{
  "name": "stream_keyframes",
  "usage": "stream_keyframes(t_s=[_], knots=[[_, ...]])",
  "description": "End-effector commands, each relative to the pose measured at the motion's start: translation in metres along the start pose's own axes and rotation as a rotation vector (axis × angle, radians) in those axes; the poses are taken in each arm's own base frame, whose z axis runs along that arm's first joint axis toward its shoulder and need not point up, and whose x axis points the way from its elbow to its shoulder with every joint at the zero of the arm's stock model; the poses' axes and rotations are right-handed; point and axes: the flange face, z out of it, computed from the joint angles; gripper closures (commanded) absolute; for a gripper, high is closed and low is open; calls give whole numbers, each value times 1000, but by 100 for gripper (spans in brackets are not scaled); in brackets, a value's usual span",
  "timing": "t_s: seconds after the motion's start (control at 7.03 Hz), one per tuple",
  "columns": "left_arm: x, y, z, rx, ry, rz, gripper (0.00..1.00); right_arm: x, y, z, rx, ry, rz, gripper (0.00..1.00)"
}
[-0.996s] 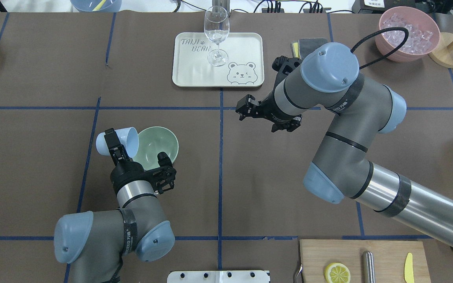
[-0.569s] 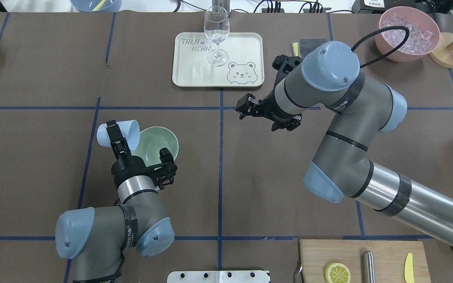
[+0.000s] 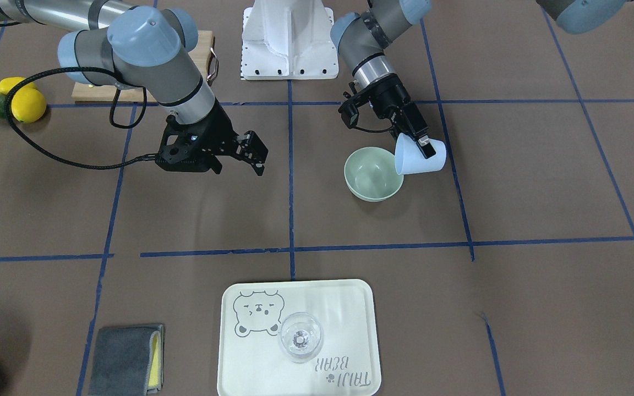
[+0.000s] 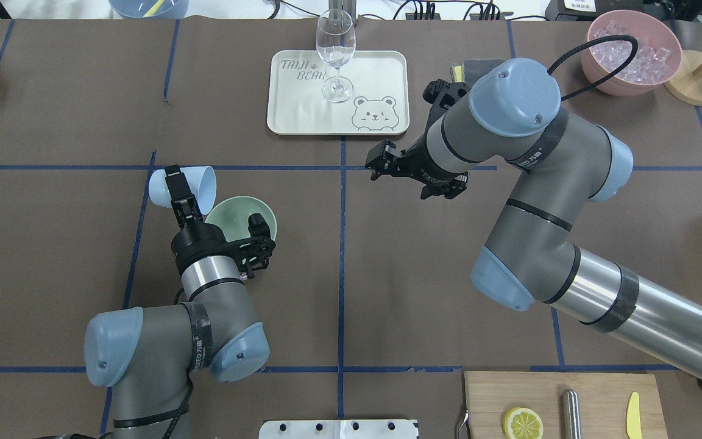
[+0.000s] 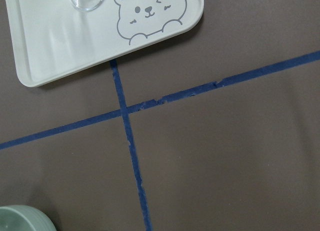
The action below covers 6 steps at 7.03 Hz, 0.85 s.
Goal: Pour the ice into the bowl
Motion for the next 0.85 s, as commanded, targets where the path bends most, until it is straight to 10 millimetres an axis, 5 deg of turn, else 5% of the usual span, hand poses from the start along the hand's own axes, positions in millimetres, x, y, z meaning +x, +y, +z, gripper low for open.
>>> stream_keyframes(t_s=[0.0,0.14,0.43,0.71], knots=[[-23,-20,-14,30,27,-79,100,0,-3,-2,4,0,3,0],[-21,-15,-8,23,18,-66,100,-1,-2,-3,3,-3,2,0],[21,5,15,-18,-17,43,100,-1,-2,-3,3,-3,3,0],[32,11,23,-47,-57,133,100,-1,-2,-3,1,-4,4,0]])
